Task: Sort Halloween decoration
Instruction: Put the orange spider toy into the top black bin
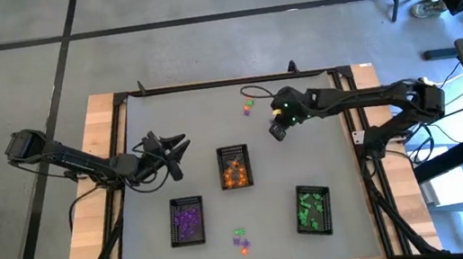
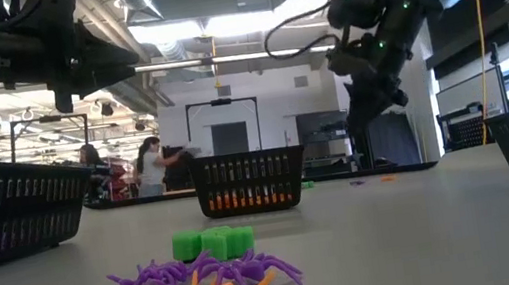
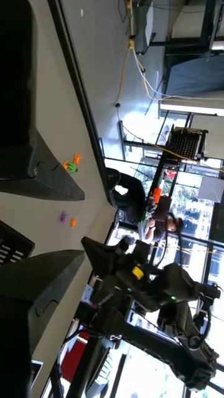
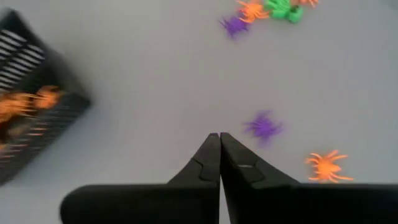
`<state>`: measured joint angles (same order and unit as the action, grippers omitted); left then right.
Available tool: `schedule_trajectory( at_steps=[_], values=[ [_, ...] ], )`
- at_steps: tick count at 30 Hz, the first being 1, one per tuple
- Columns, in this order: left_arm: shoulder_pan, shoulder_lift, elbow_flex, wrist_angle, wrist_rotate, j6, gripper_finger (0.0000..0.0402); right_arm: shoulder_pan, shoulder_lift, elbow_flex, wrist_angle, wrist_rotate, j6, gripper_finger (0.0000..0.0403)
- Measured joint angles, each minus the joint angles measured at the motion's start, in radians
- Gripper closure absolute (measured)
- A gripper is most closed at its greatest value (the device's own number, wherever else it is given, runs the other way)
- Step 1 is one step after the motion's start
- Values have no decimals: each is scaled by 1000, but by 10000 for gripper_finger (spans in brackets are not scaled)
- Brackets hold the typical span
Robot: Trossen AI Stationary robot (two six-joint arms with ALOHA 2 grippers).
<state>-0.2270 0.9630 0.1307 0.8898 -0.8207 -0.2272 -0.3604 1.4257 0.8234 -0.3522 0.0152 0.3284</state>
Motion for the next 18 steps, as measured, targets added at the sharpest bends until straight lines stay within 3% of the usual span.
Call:
schedule_trajectory(
  at_steps=[3,11,18],
  values=[
    [0,0,0,0,0,0,271,-3,29,0,-8,37,-11,383],
    [0,0,0,0,0,-1,271,-104,111,0,-42,155,-14,281],
    [0,0,0,0,0,1,271,-214,211,0,-48,70,-19,259]
  ],
)
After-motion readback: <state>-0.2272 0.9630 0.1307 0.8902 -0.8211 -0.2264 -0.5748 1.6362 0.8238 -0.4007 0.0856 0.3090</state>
